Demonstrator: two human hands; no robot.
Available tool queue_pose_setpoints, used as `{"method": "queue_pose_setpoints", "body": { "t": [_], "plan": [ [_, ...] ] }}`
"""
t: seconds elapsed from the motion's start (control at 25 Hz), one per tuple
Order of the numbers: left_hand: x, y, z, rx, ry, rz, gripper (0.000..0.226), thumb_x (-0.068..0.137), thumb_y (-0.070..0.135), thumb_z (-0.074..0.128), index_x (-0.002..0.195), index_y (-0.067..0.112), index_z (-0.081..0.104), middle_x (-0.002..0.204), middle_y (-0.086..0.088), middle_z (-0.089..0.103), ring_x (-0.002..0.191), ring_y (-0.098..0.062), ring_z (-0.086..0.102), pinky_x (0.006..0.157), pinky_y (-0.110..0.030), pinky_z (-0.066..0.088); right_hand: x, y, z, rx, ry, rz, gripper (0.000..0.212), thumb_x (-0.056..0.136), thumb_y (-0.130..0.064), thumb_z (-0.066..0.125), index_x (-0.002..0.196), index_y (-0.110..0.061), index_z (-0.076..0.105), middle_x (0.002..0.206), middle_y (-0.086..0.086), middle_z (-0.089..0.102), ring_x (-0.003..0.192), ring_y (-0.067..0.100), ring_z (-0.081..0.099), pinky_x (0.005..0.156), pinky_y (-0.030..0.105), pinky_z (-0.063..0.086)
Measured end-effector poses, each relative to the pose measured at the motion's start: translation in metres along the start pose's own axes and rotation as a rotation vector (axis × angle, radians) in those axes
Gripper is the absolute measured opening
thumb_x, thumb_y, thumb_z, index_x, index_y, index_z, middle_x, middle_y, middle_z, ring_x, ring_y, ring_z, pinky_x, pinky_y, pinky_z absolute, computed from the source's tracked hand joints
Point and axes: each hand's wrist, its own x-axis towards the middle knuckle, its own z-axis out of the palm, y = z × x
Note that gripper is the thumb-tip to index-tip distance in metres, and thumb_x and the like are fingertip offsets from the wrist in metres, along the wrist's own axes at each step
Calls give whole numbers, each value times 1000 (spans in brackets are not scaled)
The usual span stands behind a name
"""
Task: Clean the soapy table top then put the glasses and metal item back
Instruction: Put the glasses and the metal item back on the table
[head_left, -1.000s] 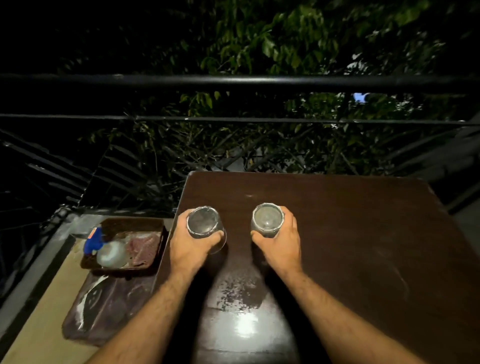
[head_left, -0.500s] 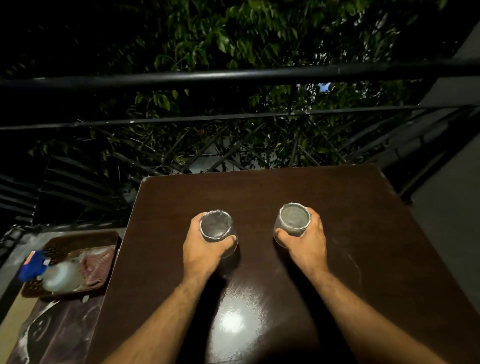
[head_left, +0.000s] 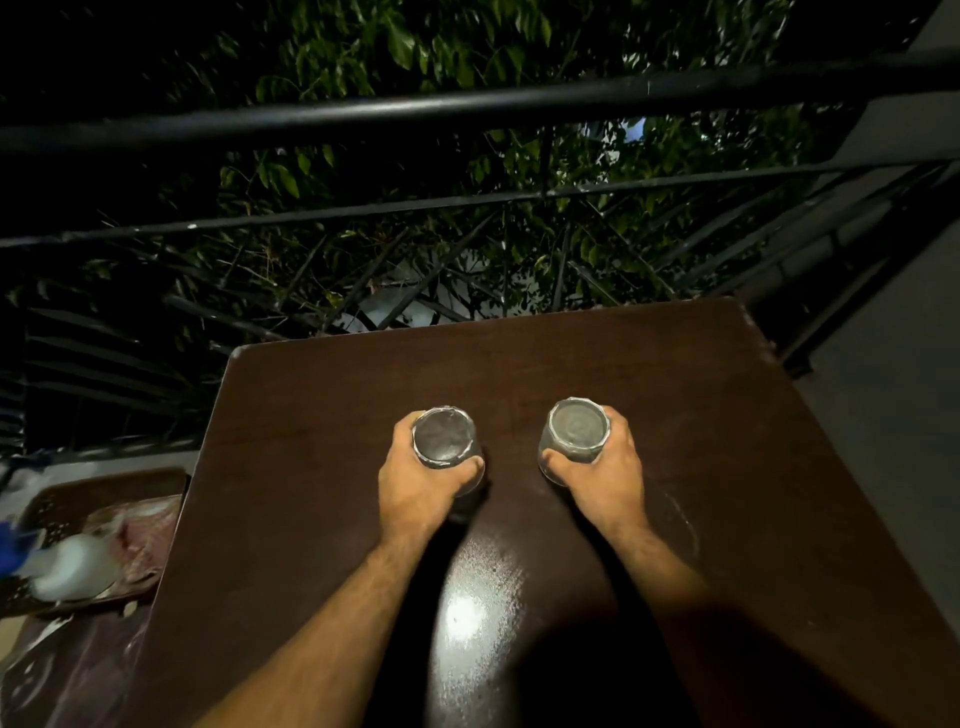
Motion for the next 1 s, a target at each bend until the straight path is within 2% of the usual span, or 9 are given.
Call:
{"method": "queue_pose_setpoints", "body": {
  "t": [0.16, 0.28, 0.48, 0.56, 0.64, 0.76, 0.92, 1.0],
  "plan": [
    [2, -8, 5, 27, 16, -25, 80, 46, 46, 87, 117, 49, 51, 91, 33, 66, 82, 25, 55, 69, -4, 38, 0, 6, 15, -13, -59, 5, 81, 58, -39, 88, 126, -39, 44, 120, -13, 56, 106, 7, 57, 83, 20, 41],
    [5, -13, 9, 31, 18, -32, 82, 45, 47, 86, 119, 47, 52, 94, 31, 66, 87, 21, 56, 72, -6, 40, -2, 11, 24, -13, -74, 9, 82, 59, -39, 88, 127, -39, 43, 120, -14, 55, 105, 5, 56, 79, 11, 36],
    [7, -21, 13, 33, 0, -28, 80, 51, 38, 92, 120, 46, 52, 96, 28, 68, 88, 22, 58, 73, -5, 40, 1, 16, 25, 6, -64, 20, 82, 59, -38, 88, 128, -38, 44, 122, -16, 56, 108, 4, 56, 84, 14, 39],
    [8, -21, 14, 38, -5, -20, 81, 52, 36, 93, 122, 44, 52, 100, 25, 69, 92, 17, 60, 75, -7, 42, 0, 18, 25, 10, -70, 9, 82, 59, -36, 88, 128, -38, 44, 121, -17, 56, 107, 3, 56, 81, 7, 36],
    [9, -21, 15, 39, -5, -8, 81, 53, 35, 93, 123, 40, 53, 104, 21, 69, 96, 5, 64, 80, -14, 45, 1, 19, 25, 9, -83, 2, 82, 60, -35, 88, 129, -36, 44, 122, -17, 57, 108, 2, 56, 80, 4, 35],
    [7, -22, 15, 46, -7, 0, 82, 53, 35, 93, 125, 39, 52, 108, 19, 69, 98, -2, 65, 84, -20, 47, 5, 19, 22, 14, -90, 2, 83, 60, -35, 89, 130, -37, 44, 123, -16, 57, 109, 4, 57, 81, 6, 36],
    [6, -24, 15, 42, -5, 13, 83, 54, 36, 92, 126, 38, 52, 110, 18, 69, 100, -3, 66, 89, -23, 50, 8, 19, 19, -4, -105, 2, 84, 60, -36, 88, 130, -40, 41, 125, -14, 56, 110, 6, 56, 85, 18, 39],
    [6, -23, 15, 34, -9, 16, 83, 54, 35, 92, 127, 37, 52, 113, 15, 70, 102, -5, 66, 92, -26, 52, 7, 19, 19, -9, -106, 7, 85, 60, -37, 88, 130, -41, 41, 125, -15, 56, 110, 6, 55, 86, 20, 40]
  ]
}}
